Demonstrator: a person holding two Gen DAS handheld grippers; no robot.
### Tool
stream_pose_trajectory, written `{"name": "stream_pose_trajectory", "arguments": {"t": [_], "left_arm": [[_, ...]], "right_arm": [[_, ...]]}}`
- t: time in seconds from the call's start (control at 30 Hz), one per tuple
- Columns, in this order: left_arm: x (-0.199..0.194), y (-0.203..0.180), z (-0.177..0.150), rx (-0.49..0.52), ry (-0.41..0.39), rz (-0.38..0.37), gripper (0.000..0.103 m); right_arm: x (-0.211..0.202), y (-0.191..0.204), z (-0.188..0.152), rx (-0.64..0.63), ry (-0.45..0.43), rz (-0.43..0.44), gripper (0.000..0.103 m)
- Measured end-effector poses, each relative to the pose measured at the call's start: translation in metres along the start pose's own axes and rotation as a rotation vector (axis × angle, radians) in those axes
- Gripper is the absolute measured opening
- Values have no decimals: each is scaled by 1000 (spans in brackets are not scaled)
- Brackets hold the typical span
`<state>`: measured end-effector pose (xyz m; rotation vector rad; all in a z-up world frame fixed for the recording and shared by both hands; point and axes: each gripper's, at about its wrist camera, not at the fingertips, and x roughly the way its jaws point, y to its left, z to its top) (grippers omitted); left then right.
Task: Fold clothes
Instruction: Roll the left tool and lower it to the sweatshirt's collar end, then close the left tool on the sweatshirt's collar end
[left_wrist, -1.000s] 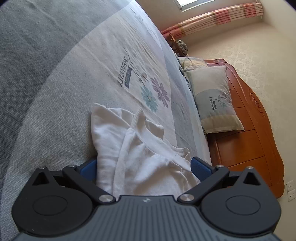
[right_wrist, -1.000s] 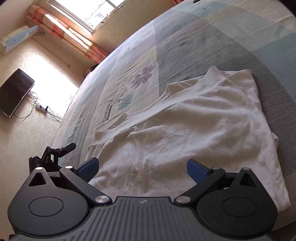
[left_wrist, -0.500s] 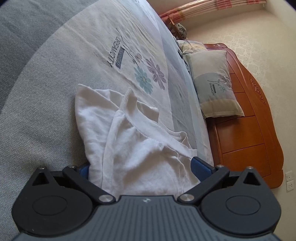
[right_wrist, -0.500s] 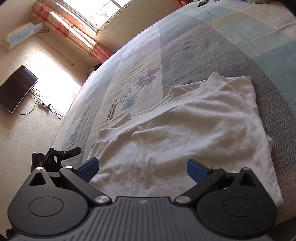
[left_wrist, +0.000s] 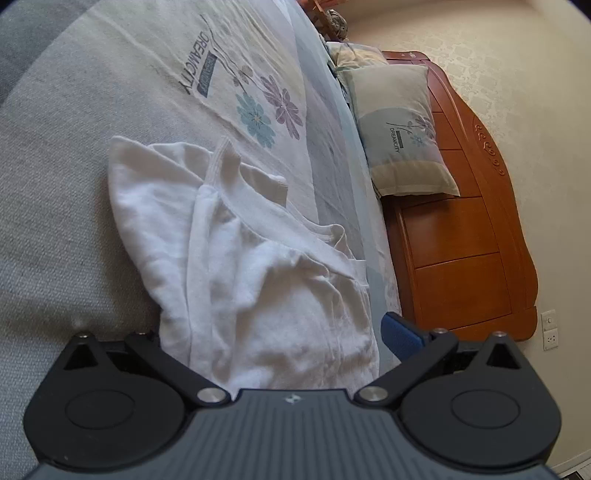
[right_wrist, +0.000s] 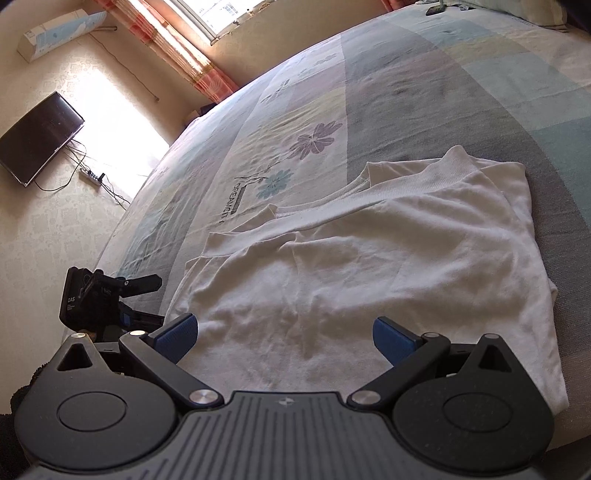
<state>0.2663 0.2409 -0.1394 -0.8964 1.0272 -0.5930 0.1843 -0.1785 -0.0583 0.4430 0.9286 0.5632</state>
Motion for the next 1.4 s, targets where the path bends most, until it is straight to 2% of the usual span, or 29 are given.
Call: {"name": "stream_pose_trajectory", "arguments": {"t": [0.1,0.17,0.27,0.37,0.43,0.47,0.5,0.57,0.73,0.9,1.03,1.2,1.4], "left_arm": [[1,-5,-9,47,41,6,102],[-7,0,-16,78,38,-25,102],[-16,9,-21,107,24,-66,91],[-8,14,-10,98,22,-32,71],[-4,20,-4,79,22,5,41],[-3,26,-2,52,19,17,33],[-3,34,-2,8,15,30,16],[-3,41,-4,-8,2,25,18],[-1,21,-10,69,-12,126,18],[1,0,-15,146,-23,228,18],[4,-11,-19,211,-24,290,18],[4,-12,-21,209,-35,301,18],[2,-9,-21,202,-41,277,18]], "right_arm": [[3,4,2,-3,3,1,103],[5,7,3,-12,8,4,103],[7,10,1,-36,24,11,103],[13,7,-2,-41,39,1,103],[17,3,-4,-25,51,-2,103],[18,1,-5,-20,55,0,103],[18,-1,-6,-20,58,4,103],[17,-8,-8,-10,61,-3,103],[12,-27,-9,41,51,-27,103],[14,-16,5,-8,-17,38,103],[35,3,17,-86,-39,90,103],[73,23,24,-166,-35,128,103],[121,23,33,-169,-43,92,103]]}}
